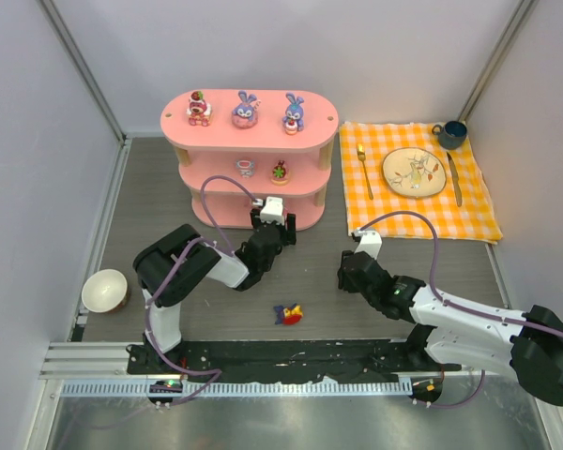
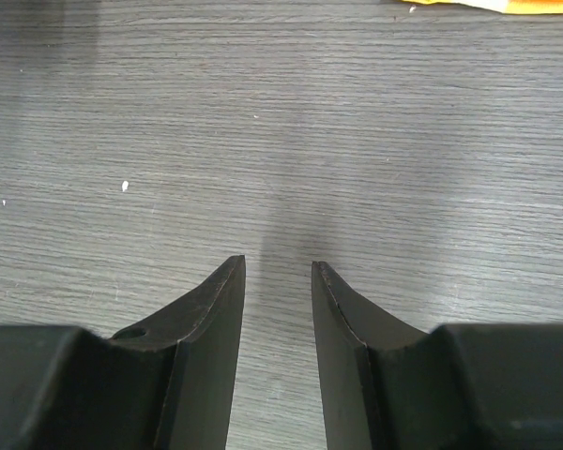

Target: Place and organize the plastic toys onto the shelf

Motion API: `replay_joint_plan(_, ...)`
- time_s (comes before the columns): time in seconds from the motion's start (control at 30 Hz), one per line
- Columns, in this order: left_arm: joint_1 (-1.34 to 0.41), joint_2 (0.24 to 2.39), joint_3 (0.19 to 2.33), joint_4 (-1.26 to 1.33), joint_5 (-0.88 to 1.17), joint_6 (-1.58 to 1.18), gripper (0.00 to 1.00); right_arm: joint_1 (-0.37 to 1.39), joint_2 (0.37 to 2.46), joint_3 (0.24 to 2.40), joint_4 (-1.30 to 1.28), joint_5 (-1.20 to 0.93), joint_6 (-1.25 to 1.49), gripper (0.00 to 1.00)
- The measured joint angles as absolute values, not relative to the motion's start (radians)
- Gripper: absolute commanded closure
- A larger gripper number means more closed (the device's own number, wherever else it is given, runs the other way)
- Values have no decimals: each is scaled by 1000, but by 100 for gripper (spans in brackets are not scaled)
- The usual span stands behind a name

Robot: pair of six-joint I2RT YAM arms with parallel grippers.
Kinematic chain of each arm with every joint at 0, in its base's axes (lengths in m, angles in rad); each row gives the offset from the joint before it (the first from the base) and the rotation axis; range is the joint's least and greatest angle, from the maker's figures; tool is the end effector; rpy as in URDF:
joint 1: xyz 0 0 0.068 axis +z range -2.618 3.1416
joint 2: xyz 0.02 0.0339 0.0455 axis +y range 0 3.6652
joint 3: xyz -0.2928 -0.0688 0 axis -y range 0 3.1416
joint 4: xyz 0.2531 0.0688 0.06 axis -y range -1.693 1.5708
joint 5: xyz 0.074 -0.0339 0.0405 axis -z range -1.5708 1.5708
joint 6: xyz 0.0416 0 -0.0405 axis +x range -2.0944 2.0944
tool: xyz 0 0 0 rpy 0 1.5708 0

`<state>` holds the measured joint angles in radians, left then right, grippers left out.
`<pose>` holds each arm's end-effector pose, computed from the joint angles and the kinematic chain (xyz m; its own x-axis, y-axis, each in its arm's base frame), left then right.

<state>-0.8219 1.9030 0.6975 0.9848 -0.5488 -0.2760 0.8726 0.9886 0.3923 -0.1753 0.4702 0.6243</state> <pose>0.2670 -0.2553 0.1514 -0.2193 -0.1056 -0.9699 0.2272 0.9613 -0.1560 0.1313 0.1271 0.1881 -0.6408 0.0470 -0.7662 -0.1227 0.9790 0.1627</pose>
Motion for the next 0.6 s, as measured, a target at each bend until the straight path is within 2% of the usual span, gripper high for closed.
replay_joint_plan(0.37,-820,1894,688,990,-536,-280,21,870,989,392,-175,469,624,59)
replay_joint_plan(0.6,-842,1740,624,968,-530,-294,18,866,988,392,-175,469,623,60)
